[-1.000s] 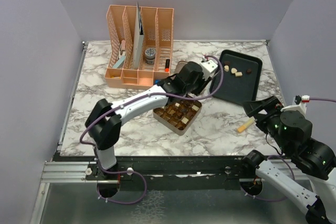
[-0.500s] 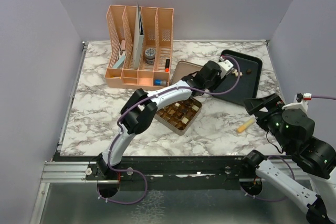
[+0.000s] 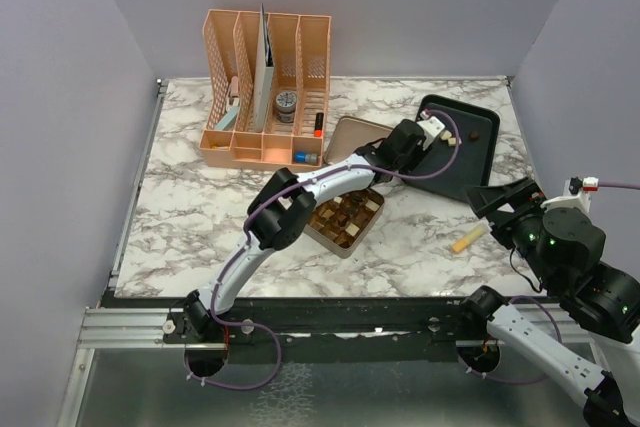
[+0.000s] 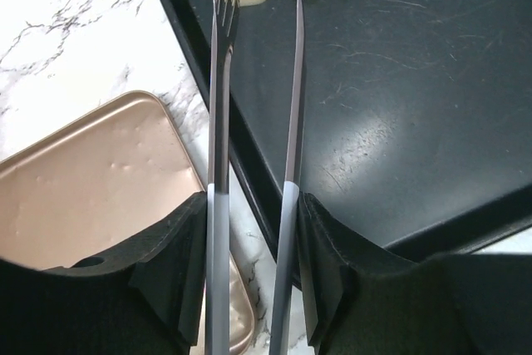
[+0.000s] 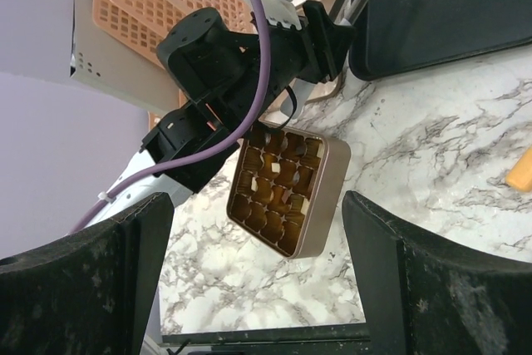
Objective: Pack the chocolate
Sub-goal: Pick up the fake chocolate from the plate.
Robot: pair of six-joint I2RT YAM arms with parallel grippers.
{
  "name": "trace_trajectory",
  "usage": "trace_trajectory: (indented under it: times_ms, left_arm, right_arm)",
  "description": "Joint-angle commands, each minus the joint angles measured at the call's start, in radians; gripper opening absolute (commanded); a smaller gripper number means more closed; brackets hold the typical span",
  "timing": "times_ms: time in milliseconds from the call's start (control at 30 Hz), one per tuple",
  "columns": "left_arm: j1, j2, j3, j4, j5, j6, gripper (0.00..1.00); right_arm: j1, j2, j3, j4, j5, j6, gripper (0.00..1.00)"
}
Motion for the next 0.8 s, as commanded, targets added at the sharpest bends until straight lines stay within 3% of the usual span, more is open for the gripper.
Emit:
trace_trajectory:
  times_ms: [0, 767]
  left_arm:
    - [0.011, 0.032, 0.068, 0.033, -0.03, -0.009, 0.48]
    - [0.023, 0.156, 0.229, -0.007, -0.043, -0.016, 0.49]
  right_arm:
    - [-0.003, 0.001, 0.02, -0.023, 0.027, 0.008, 0.87]
    - [-0.003, -0.011, 0.02, -0.029, 0.051, 0.009, 0.87]
